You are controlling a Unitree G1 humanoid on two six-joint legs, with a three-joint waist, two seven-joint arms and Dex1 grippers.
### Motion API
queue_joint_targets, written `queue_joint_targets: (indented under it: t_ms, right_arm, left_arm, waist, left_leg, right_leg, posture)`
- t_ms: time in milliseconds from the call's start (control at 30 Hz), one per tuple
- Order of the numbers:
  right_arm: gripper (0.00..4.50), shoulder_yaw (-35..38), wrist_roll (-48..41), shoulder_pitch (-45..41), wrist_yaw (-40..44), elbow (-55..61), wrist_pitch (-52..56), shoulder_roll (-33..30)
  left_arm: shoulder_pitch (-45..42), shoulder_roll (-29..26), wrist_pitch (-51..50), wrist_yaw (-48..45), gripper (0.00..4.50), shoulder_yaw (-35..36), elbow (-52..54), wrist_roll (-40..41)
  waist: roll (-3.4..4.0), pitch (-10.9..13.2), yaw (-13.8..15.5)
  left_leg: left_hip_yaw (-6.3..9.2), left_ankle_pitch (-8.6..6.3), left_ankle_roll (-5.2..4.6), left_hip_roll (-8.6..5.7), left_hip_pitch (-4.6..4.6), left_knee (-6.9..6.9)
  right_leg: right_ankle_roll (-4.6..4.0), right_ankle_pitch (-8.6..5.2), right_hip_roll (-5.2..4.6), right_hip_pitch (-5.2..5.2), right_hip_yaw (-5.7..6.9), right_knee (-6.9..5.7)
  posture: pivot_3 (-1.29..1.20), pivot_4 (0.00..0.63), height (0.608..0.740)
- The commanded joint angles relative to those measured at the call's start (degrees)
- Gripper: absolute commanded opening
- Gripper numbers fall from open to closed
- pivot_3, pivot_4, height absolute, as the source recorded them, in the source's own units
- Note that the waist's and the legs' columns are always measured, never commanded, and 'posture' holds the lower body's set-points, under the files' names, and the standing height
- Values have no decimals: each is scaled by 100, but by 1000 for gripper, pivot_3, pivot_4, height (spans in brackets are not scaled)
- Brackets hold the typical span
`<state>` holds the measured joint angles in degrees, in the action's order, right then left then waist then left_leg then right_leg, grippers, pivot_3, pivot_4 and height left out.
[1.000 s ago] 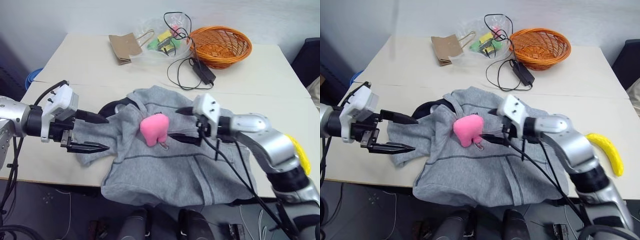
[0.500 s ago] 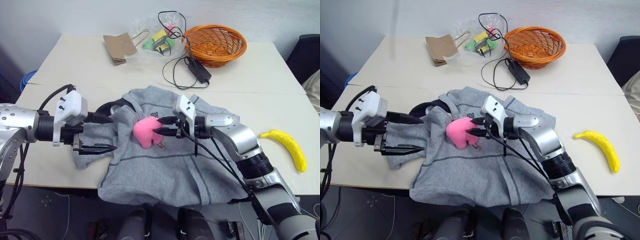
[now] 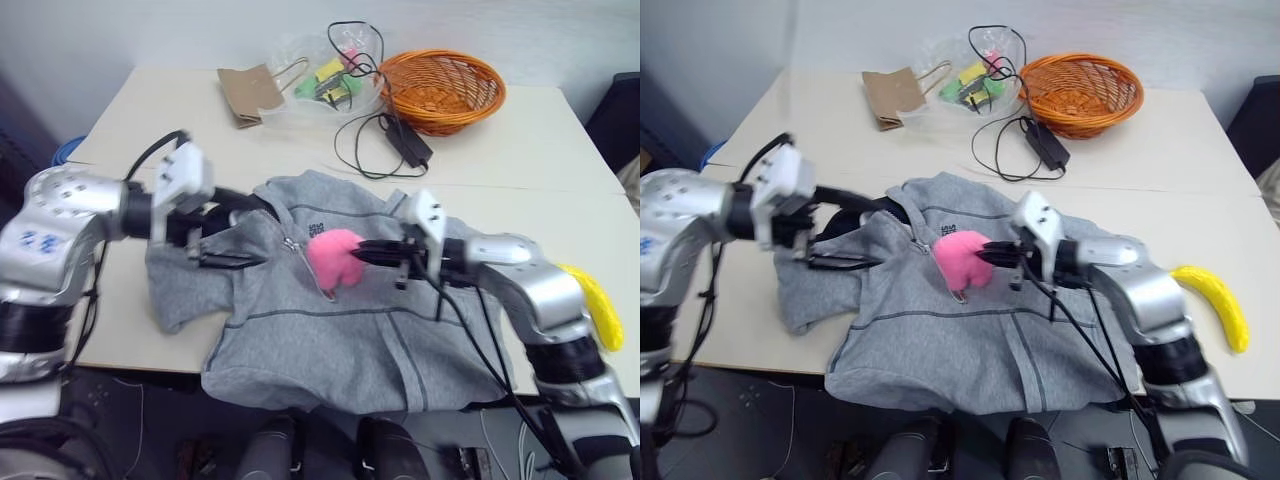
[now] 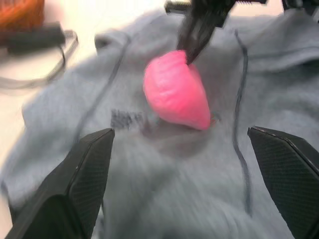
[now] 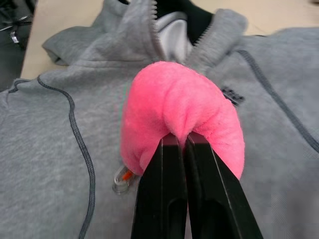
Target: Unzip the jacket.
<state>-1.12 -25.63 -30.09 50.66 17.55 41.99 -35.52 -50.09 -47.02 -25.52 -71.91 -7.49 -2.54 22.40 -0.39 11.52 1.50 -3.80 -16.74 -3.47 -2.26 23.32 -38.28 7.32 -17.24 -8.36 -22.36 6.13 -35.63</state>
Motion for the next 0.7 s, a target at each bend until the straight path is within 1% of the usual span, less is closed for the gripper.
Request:
queue_joint_targets:
  t_ms: [33,133,200,300,467,567,600,667,700]
  right_arm:
    - [69,580,-315,163,-470,688,365,-59]
    - [69,843,-386,379,-844,1028,578,-56]
    - [69,990,-452,473,-1050,1200,705,-68]
    - [69,1569,-645,650,-1438,1514,1035,-144]
    - [69,2348,-1020,991,-1776,1933,1414,-295]
    - [0,2639,-1233,1212,-1942,2169,1569,-292]
    - [0,2673,-1282,1264,-1990,2226,1592,-293]
    - [0,2683,-1373,1345,-2076,2324,1611,-285]
    - [0,2676,-1416,1362,-2120,2348,1615,-288]
  left_arm:
    - [-506,338,724,-307,4500,-387,-771,-524]
    - [-822,699,1609,-603,4500,-780,-1688,-1054]
    - [-990,883,2056,-778,4500,-910,-2240,-1283]
    - [-1322,1116,3064,-834,4500,-1174,-3463,-1851]
    - [-1702,1417,4123,-669,4500,-1226,-4954,-2367]
    - [-1733,1639,4384,-585,3902,-1152,-5468,-2464]
    - [-1733,1683,4468,-576,3552,-1158,-5590,-2524]
    - [-1692,1776,4680,-436,3066,-1251,-5794,-2755]
    - [-1686,1822,4762,-324,3066,-1270,-5893,-2861]
  waist:
    - [0,0,-20]
    - [0,0,-61]
    - [0,0,-68]
    - [-1,1,-27]
    - [-3,1,5]
    - [-4,0,17]
    - [-4,0,8]
    - [-4,0,-1]
    - [-4,0,-4]
  left_leg:
    - [-4,2,-3,-1,0,0]
    - [-17,2,-3,6,-3,4]
    - [-19,3,-2,8,-3,6]
    - [-21,3,-4,7,1,4]
    - [-19,2,-15,1,6,0]
    - [-15,0,-18,-1,7,-2]
    - [-15,0,-19,-1,8,-3]
    - [-15,0,-20,-2,8,-4]
    - [-15,0,-20,-1,7,-3]
  right_leg:
    - [1,1,-2,0,-1,-1]
    - [1,1,0,-6,-2,-3]
    - [1,0,1,-11,1,-4]
    - [1,1,-2,-13,3,-3]
    - [4,2,-11,-12,5,-1]
    - [5,3,-14,-10,8,-1]
    - [6,3,-15,-10,8,-1]
    - [7,4,-15,-10,7,-2]
    - [7,4,-15,-10,7,-2]
  posture:
    - [0,150,740]
    - [0,150,740]
    - [0,150,740]
    - [0,150,740]
    - [0,150,740]
    - [0,150,740]
    - [0,150,740]
    - [0,150,740]
    - [0,150,740]
